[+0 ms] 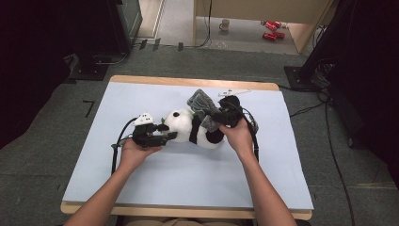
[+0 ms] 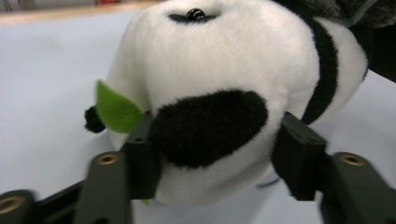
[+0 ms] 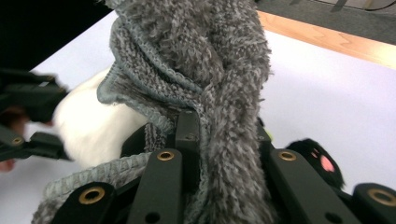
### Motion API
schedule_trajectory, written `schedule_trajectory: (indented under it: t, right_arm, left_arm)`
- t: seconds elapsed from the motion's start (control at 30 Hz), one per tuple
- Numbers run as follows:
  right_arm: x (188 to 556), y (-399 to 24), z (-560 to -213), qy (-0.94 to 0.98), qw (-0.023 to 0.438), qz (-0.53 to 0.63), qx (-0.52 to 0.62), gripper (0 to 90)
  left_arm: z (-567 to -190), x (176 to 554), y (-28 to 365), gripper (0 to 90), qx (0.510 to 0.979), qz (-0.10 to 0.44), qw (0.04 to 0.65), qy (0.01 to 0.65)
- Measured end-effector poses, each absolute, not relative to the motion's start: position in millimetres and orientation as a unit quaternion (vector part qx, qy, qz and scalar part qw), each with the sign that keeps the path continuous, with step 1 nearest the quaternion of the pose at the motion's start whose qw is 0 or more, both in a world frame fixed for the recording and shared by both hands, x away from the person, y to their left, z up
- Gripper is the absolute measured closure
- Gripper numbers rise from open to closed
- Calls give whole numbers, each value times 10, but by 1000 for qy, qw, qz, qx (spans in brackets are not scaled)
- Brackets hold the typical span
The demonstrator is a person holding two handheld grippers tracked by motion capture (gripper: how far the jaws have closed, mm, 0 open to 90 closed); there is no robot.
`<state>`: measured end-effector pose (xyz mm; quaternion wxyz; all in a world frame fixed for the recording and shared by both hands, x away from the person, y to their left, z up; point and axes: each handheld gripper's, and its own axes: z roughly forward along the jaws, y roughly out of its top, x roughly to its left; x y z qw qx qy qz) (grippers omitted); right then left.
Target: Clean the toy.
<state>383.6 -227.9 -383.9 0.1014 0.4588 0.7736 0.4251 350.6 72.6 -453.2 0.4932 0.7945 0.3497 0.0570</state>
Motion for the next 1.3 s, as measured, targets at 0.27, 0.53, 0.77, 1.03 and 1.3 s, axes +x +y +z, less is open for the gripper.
schedule_trajectory:
  t: [0.27, 0.53, 0.77, 1.03, 1.3]
  right_arm:
    - [3800, -2258, -3730, 778, 98, 423, 453, 753]
    - [3564, -2137, -3408, 784, 104, 449, 415, 755]
    - [3363, -1834, -3344, 799, 79, 463, 375, 754]
    - [3391, -1448, -3729, 837, 77, 409, 355, 750]
    - [3411, -1495, -3825, 841, 116, 396, 349, 753]
  left_arm:
    - [-4489, 3202, 678, 573, 784, 37, 488, 382]
    - [-4548, 3279, 714, 561, 776, 45, 495, 388]
    - [-4562, 3326, 731, 556, 770, 43, 502, 391]
    - [-4570, 3342, 735, 553, 770, 40, 498, 396]
    - [-4572, 3340, 715, 553, 770, 42, 496, 399]
